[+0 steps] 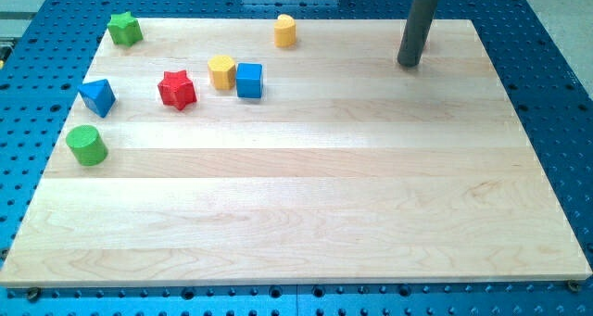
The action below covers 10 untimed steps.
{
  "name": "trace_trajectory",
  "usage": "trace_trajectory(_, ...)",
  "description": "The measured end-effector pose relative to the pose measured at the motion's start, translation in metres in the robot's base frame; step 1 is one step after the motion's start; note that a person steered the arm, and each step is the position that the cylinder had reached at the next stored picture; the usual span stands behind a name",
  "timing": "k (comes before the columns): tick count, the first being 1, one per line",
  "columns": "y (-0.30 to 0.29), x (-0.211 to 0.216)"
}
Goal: Place your arm vertically below the blue cube
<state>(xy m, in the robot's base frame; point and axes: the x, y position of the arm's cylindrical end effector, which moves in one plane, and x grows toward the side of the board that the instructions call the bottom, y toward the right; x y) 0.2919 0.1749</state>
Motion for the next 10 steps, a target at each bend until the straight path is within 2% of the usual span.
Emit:
trace_trajectory(1, 0.000, 0.000)
trace_trajectory(2, -0.036, 0.025)
trace_trajectory(3, -0.088, 0.095)
trace_trajectory(4, -0.229, 0.182)
trace_trajectory(5, -0.259, 0.189)
trace_trajectory(10, -0.242, 0.192)
